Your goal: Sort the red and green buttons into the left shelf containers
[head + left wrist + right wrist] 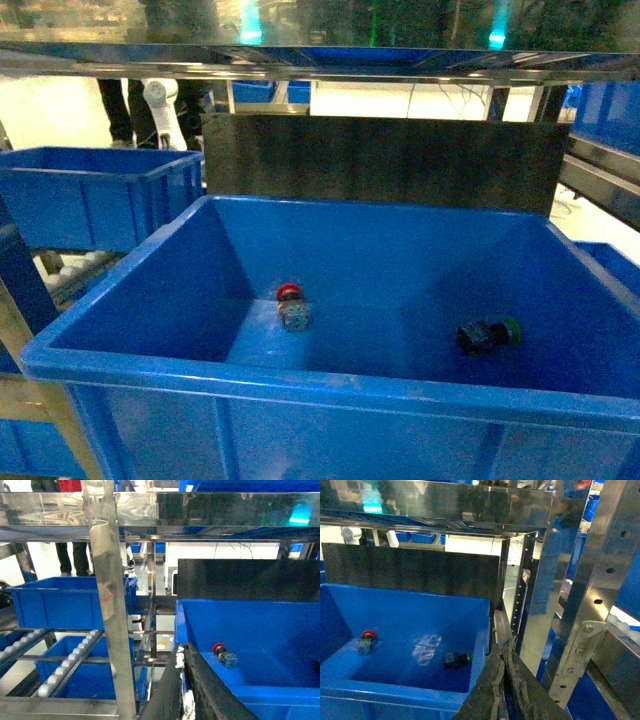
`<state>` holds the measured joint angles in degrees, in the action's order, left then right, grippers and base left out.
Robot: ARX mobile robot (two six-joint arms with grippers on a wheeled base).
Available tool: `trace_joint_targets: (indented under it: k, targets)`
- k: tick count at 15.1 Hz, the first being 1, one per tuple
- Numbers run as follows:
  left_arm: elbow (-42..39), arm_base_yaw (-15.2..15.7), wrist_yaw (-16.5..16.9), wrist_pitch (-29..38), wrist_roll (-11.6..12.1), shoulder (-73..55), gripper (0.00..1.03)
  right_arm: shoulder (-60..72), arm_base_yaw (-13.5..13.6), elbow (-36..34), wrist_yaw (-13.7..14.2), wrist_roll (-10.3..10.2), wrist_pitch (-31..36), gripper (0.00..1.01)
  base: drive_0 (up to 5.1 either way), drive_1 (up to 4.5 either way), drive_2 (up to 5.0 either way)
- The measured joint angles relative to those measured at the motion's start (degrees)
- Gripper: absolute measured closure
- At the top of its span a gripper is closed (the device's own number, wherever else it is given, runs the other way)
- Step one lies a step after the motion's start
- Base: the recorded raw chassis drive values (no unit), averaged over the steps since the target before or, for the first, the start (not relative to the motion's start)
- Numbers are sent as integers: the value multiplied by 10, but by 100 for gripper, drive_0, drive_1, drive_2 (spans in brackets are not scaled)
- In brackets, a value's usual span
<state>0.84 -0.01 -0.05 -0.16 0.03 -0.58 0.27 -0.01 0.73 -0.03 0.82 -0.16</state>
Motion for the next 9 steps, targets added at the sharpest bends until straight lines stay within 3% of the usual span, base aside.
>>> trace_joint_targets:
  k: [4,5,9]
  targets:
    - [0,0,0,-1,0,0,101,0,0,0,0,0,0,99,0,0,0]
    - [0,0,0,-1,0,0,95,0,0,0,0,0,0,99,0,0,0]
    - [0,0,0,-1,0,0,45,0,0,0,0,0,0,48,0,0,0]
